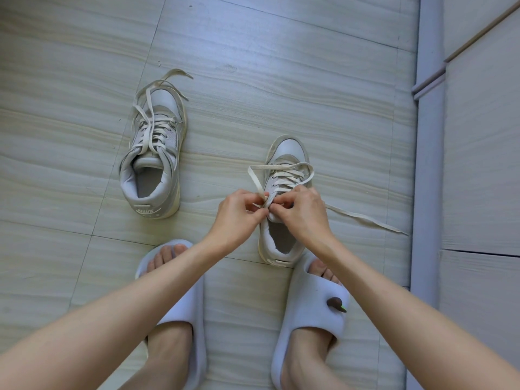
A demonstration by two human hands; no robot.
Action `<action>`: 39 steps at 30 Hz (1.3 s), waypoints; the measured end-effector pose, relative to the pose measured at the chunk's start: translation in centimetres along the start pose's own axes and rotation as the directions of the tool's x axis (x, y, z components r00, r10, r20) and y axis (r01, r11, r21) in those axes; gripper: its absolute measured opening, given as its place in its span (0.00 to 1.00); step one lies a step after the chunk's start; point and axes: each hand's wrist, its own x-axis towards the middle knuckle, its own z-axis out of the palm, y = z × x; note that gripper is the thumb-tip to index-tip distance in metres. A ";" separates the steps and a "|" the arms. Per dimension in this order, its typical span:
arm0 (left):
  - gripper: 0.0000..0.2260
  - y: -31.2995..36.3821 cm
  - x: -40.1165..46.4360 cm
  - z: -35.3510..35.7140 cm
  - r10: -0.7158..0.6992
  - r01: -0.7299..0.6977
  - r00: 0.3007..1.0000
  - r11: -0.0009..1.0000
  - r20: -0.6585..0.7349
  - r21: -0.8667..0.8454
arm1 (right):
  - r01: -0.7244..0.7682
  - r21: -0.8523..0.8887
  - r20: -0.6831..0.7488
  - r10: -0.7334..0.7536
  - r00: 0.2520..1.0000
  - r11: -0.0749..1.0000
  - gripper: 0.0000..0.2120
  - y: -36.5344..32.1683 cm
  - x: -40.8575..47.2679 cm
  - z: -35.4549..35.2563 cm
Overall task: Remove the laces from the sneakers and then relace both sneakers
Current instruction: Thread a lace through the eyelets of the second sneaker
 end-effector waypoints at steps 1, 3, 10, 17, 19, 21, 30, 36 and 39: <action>0.10 -0.1 0.0 0.1 -0.005 0.005 1.000 1.000 -0.013 0.006 | -0.015 -0.042 -0.018 0.014 1.000 0.999 0.09 -0.3 -0.1 0.2; 0.08 -0.3 -0.1 0.1 -0.023 0.023 0.999 1.000 -0.028 -0.001 | -0.021 -0.118 -0.044 0.016 0.999 0.993 0.09 -0.7 -0.2 0.6; 0.10 -0.4 0.1 0.2 -0.091 0.087 0.996 0.987 -0.021 -0.133 | 0.080 -0.077 -0.068 -0.085 0.994 0.994 0.04 1.1 -1.3 -0.8; 0.11 -0.2 0.1 0.1 -0.101 0.104 0.995 0.971 0.024 -0.214 | -0.358 0.931 0.286 0.474 0.833 0.066 0.12 4.4 -1.5 -5.2; 0.11 -0.2 0.1 0.0 -0.102 0.108 0.994 0.971 0.038 -0.214 | -0.257 0.884 0.425 0.444 0.789 -0.390 0.14 5.6 -1.2 -6.0; 0.10 -0.2 0.1 0.0 -0.104 0.110 0.994 0.973 0.043 -0.202 | -0.110 0.820 0.416 0.451 0.790 -0.562 0.15 6.9 -0.7 -6.3; 0.11 -0.9 0.1 -0.3 -0.110 0.101 0.993 0.979 -0.043 -0.176 | -0.411 0.576 -0.161 0.591 0.790 0.706 0.10 14.1 -2.2 -5.4; 0.08 -0.7 -0.1 0.4 -0.115 0.098 0.988 0.984 -0.107 -0.152 | -0.307 -0.102 0.123 0.319 0.940 0.946 0.09 14.5 -4.3 -3.4; 0.05 -0.9 -0.3 0.3 -0.100 0.089 0.990 0.990 -0.103 -0.107 | -0.273 0.009 0.283 0.260 0.923 0.962 0.10 13.1 -4.1 -3.6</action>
